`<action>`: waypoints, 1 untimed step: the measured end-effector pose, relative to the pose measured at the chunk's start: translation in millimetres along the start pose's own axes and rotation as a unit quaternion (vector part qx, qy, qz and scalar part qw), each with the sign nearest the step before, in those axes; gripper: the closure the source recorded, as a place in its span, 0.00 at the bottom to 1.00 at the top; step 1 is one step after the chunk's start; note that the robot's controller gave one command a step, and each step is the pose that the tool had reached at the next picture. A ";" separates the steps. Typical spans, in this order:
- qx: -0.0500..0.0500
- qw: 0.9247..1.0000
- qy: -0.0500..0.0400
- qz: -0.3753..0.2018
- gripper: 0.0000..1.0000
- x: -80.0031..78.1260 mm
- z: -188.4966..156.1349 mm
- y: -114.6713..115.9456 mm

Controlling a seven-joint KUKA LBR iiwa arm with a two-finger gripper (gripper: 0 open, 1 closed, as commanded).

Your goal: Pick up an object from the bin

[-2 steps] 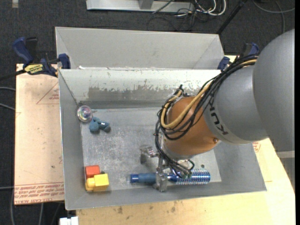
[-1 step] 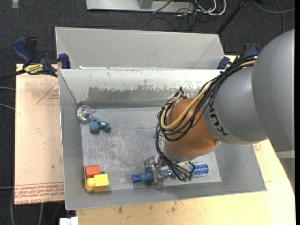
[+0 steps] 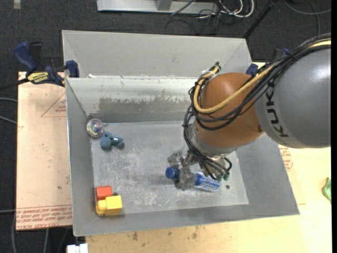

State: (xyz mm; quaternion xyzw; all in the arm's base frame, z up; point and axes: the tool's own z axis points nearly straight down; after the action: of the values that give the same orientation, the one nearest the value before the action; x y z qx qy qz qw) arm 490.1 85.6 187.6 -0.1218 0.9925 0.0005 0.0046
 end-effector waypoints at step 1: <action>0.000 1.000 -0.001 0.004 1.00 -6.4 -69.3 5.0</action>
Offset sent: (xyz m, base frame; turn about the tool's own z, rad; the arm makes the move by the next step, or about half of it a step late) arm 0.0024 0.0055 0.0654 0.0091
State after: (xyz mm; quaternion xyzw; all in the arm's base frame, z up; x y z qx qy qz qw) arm 494.4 91.9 256.9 -0.1176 0.9930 0.0008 0.0052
